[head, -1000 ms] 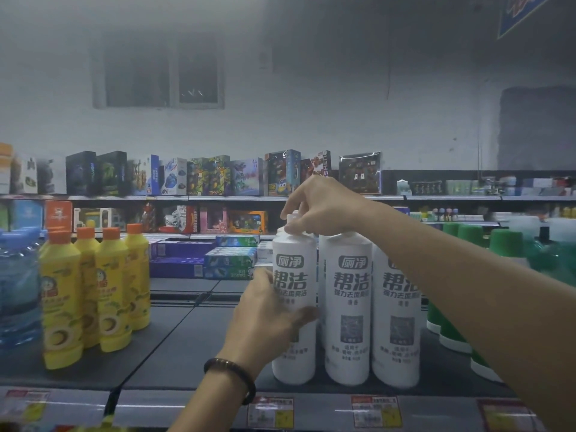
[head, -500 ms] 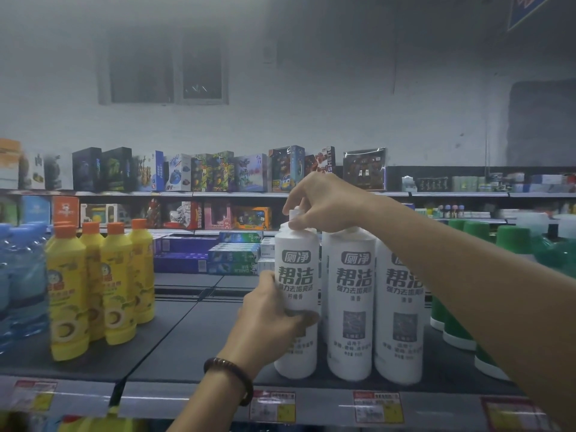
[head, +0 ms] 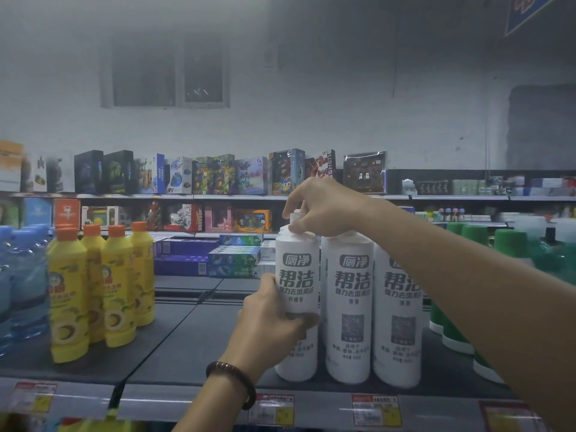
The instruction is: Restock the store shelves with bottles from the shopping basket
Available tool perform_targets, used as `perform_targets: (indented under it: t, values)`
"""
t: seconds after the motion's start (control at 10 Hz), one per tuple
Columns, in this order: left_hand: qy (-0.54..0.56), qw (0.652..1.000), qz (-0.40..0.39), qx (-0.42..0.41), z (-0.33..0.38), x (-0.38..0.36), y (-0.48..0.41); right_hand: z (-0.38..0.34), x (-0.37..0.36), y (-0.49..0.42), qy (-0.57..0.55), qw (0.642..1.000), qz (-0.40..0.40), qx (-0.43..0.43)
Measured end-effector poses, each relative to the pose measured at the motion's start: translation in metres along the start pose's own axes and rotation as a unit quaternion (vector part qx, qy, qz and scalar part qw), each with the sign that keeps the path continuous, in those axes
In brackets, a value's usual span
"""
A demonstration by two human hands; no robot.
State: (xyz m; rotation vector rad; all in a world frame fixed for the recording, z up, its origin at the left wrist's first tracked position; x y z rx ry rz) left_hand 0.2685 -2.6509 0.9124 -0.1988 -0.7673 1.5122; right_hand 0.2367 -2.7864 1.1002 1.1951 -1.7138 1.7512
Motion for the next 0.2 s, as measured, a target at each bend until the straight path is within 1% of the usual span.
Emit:
perform_targets:
  t: [0.1,0.2]
  values:
    - [0.005,1.000,-0.004,0.000,0.0039,0.0019,0.0042,-0.0040,0.0005,0.0031,0.000,1.000,0.002,-0.006]
    - [0.032,0.999,-0.019,0.009,0.0111,0.0086,0.0066,-0.0104,0.0001,0.0044,-0.039,0.997,0.061,-0.011]
Point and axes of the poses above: each hand's wrist, its own y-axis away from the middle knuckle, its own x-axis out of the back of the hand, z = x × y, the point moved 3 cm from there along -y, towards the middle knuckle, and after that the axes turned 10 degrees about z, right-handed, at the moved point
